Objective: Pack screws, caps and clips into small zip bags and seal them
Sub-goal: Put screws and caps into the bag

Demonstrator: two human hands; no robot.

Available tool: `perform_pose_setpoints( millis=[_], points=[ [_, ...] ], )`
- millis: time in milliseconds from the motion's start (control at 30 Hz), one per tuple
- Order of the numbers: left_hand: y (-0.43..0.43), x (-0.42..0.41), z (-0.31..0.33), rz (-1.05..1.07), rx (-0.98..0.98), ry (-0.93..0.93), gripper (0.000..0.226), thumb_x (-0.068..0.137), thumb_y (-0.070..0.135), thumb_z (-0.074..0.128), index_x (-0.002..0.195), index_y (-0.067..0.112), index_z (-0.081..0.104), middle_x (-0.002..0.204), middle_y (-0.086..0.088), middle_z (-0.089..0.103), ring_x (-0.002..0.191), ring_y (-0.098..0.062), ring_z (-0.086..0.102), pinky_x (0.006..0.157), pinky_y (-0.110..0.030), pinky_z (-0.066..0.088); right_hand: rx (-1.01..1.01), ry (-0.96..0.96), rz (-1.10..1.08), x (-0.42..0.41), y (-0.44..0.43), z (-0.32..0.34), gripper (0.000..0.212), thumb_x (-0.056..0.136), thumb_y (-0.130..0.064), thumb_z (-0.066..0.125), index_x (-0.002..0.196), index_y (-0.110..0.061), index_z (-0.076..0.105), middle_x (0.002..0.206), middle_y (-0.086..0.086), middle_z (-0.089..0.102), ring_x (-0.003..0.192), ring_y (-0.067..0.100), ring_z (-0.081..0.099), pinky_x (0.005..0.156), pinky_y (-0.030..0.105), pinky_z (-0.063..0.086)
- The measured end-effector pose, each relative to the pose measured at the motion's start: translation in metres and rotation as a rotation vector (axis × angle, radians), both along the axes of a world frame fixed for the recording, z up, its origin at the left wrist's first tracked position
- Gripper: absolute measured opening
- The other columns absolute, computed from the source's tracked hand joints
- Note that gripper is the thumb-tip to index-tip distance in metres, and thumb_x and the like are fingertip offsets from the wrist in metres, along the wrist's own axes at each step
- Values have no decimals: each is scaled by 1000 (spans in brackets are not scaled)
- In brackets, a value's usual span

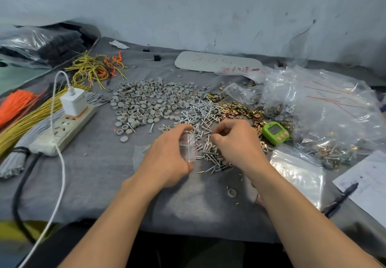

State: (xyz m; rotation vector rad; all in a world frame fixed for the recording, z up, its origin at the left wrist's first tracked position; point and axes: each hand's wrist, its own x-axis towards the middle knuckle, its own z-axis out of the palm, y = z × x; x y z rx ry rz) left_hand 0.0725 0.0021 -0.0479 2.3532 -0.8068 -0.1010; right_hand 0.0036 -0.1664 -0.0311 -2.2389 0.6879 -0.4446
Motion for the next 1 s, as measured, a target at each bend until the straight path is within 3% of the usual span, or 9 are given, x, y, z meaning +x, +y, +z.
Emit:
perform_pose_setpoints(
  millis=[67,200,400,500,633,767,867,933,1000],
  points=[
    [-3,-1,-1,-18,12,-3,96,67,25,87,147,44,38,138,16,54,120,-10,54,99,-35,49,162,-106,-6,-3,1,4,16,85,-16,76,73,-26,76,65,-10,73,55,3,64,55,28,52],
    [-9,0,0,-36,34,-20,100,66,35,87,152,40,36,133,17,48,111,-6,46,89,-29,42,368,-212,70,-8,5,12,15,75,-6,74,75,-22,76,67,3,74,55,14,60,55,34,48],
    [-13,1,2,28,-105,-18,61,66,25,81,119,40,56,108,15,58,91,-12,56,68,-27,38,531,-185,237,-6,13,12,20,80,7,72,75,-12,74,74,11,77,56,18,62,48,21,43],
    [-12,-1,4,27,-155,10,51,61,30,76,105,44,55,90,15,64,77,-3,57,57,-22,36,559,-223,245,-4,22,10,20,77,10,78,73,-10,79,67,9,74,55,13,61,53,21,50],
    [-14,-2,2,39,-187,2,50,67,14,76,101,44,53,81,14,67,70,1,59,50,-14,36,437,-255,114,4,37,1,20,75,-8,84,75,-28,84,81,-4,78,76,9,69,73,36,58],
    [-14,-2,4,60,-251,19,49,66,10,77,98,41,57,74,14,67,75,8,59,53,-10,41,212,-191,115,11,38,3,25,76,-28,86,66,-48,78,75,-20,65,72,-7,57,67,19,43],
    [-9,1,8,85,-263,24,51,66,3,76,96,41,57,77,15,68,76,9,60,53,-9,42,277,-181,104,8,25,13,19,78,-27,85,72,-44,81,71,-23,72,69,-6,65,69,27,53],
    [-4,4,10,96,-305,41,53,69,-2,76,95,40,58,82,16,69,76,12,61,55,-6,43,216,-139,16,3,10,17,22,82,-21,82,73,-41,81,67,-20,73,57,-6,62,57,23,52],
    [3,6,13,109,-345,43,52,71,-3,75,97,39,60,82,20,69,76,15,60,57,-3,41,59,-6,-26,-1,-1,15,23,85,-20,79,68,-35,80,61,-17,70,46,-4,57,42,14,41]
  ],
)
